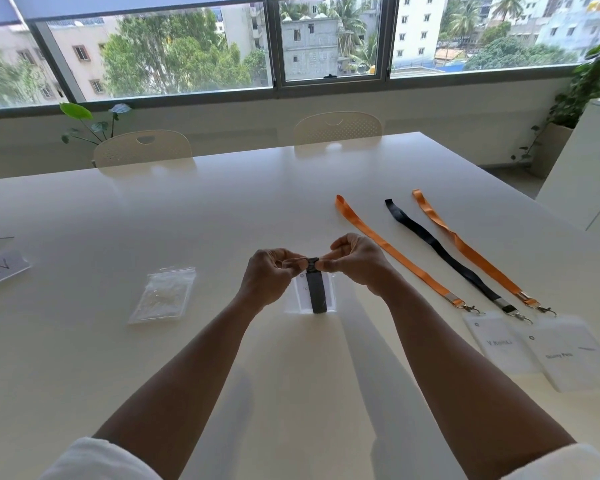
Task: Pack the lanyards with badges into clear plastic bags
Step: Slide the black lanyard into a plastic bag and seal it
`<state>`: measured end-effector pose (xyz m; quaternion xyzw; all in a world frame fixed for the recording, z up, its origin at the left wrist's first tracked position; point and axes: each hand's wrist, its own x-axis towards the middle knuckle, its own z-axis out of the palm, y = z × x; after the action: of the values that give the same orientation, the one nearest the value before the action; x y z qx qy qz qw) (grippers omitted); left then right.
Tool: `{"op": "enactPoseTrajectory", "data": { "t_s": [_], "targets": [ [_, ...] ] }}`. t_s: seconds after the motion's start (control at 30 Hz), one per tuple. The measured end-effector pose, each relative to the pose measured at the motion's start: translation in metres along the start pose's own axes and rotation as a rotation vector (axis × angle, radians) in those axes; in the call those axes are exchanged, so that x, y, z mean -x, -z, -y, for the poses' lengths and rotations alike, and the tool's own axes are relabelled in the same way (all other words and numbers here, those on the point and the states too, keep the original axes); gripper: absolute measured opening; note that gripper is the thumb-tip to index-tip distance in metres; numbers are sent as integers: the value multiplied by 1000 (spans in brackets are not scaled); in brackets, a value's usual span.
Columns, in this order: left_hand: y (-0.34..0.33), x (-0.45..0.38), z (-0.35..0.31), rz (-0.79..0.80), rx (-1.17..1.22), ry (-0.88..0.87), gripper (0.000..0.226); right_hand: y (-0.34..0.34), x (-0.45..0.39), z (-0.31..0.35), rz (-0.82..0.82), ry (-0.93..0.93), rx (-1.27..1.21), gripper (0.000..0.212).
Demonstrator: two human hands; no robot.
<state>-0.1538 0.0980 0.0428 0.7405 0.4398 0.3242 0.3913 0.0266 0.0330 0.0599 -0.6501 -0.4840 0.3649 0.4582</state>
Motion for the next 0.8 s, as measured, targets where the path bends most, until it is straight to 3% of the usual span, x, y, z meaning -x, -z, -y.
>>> {"op": "enactPoseTrajectory", "data": {
  "t_s": [0.27,0.47,0.8],
  "targets": [
    [3,-2,3,79,26,61,17,4,1,0,-17,-15,-33,48],
    [9,-2,5,92,50,72,15,11,0,-5,86,7,4,41],
    [8,-4,9,76,108,96,12,2,-7,-10,71,-25,71,23]
  ]
}}
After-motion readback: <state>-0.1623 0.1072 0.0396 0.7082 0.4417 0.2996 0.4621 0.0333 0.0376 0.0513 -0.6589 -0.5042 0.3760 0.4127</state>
